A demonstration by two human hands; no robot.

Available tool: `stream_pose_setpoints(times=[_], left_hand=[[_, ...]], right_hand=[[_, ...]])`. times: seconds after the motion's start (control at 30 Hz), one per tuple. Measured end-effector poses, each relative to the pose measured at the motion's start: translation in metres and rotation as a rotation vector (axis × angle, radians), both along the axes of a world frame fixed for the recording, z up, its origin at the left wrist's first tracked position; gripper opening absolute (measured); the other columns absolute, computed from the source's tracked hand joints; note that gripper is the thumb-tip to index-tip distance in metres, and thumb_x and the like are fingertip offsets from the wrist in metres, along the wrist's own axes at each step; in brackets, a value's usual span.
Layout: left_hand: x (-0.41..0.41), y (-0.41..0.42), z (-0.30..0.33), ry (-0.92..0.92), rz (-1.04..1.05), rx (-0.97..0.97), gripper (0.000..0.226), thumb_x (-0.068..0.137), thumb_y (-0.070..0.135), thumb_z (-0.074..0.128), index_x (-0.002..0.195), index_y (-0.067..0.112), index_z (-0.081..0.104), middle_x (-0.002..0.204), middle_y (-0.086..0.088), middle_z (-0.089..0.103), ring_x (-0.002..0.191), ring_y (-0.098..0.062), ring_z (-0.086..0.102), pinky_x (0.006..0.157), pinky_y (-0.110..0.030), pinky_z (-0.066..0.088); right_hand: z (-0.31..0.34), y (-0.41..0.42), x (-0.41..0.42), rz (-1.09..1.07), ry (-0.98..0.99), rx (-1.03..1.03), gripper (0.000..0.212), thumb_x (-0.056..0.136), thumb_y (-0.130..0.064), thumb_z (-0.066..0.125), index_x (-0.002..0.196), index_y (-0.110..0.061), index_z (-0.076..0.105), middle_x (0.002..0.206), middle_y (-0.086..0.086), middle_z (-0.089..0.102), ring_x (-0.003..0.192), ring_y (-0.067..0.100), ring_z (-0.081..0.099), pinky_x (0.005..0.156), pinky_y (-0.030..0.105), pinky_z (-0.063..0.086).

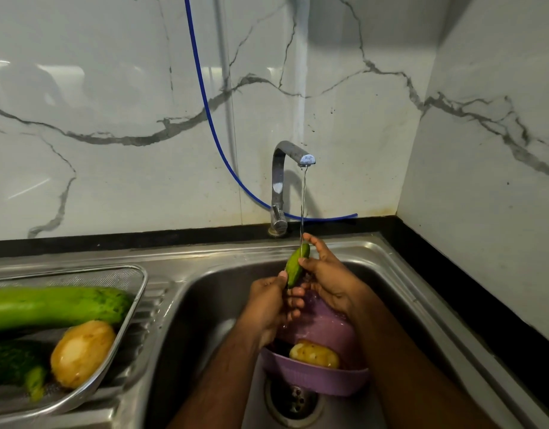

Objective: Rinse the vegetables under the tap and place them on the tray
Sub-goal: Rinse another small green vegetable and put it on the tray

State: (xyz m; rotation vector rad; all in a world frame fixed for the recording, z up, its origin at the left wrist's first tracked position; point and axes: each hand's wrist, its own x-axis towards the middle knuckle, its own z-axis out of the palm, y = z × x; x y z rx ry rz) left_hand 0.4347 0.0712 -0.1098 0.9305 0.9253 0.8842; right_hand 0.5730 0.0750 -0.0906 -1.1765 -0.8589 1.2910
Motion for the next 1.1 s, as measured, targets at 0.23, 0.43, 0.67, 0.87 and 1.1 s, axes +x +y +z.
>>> stream_pose_setpoints(times=[0.23,0.43,0.67,0.87,1.1], left_hand=[[0.007,-0.003,0.000,-0.024,0.056,0.107,0.014,0.095,0.005,0.061,0.095,-0.008,0.068,0.071,-0.015,0.064,0.056,-0.017,0.057,0.053,-0.026,0.052],[0.002,-0.004,0.001,0.122,0.113,0.275,0.022,0.080,-0.002,0.076,0.095,-0.014,0.064,0.072,-0.020,0.066,0.055,-0.020,0.057,0.050,-0.025,0.050],[-0.007,-0.006,-0.004,0.071,-0.059,0.152,0.010,0.091,0.014,0.069,0.083,0.009,0.072,0.070,-0.010,0.063,0.049,-0.013,0.049,0.045,-0.022,0.039],[-0.008,-0.004,0.010,-0.123,-0.073,-0.074,0.039,0.105,0.039,0.040,0.085,0.014,0.063,0.064,0.002,0.050,0.048,-0.007,0.035,0.041,-0.020,0.028],[-0.004,-0.006,0.008,0.008,0.050,0.029,0.033,0.101,0.032,0.054,0.084,0.006,0.063,0.055,-0.002,0.051,0.043,-0.010,0.038,0.037,-0.020,0.028]], right_hand=[[-0.002,0.008,-0.025,-0.061,-0.042,0.017,0.053,0.102,-0.014,0.061,0.140,-0.043,0.038,0.119,0.017,0.061,0.083,0.022,0.064,0.050,0.028,0.054],[0.008,0.016,-0.031,-0.125,0.090,-0.072,0.039,0.106,-0.046,0.046,0.109,-0.011,0.064,0.070,0.002,0.060,0.062,0.015,0.057,0.059,0.028,0.052],[0.010,0.015,-0.029,-0.059,0.160,-0.060,0.039,0.107,-0.046,0.044,0.099,-0.011,0.061,0.076,0.007,0.066,0.061,0.020,0.061,0.060,0.035,0.051],[0.004,0.011,-0.020,0.083,0.226,0.074,0.051,0.098,0.009,0.053,0.134,-0.027,0.054,0.123,0.014,0.068,0.092,0.026,0.070,0.069,0.033,0.059],[-0.001,0.020,-0.041,-0.214,-0.085,-0.009,0.027,0.105,-0.035,0.055,0.127,-0.024,0.045,0.114,0.014,0.063,0.080,0.019,0.068,0.049,0.026,0.053]])
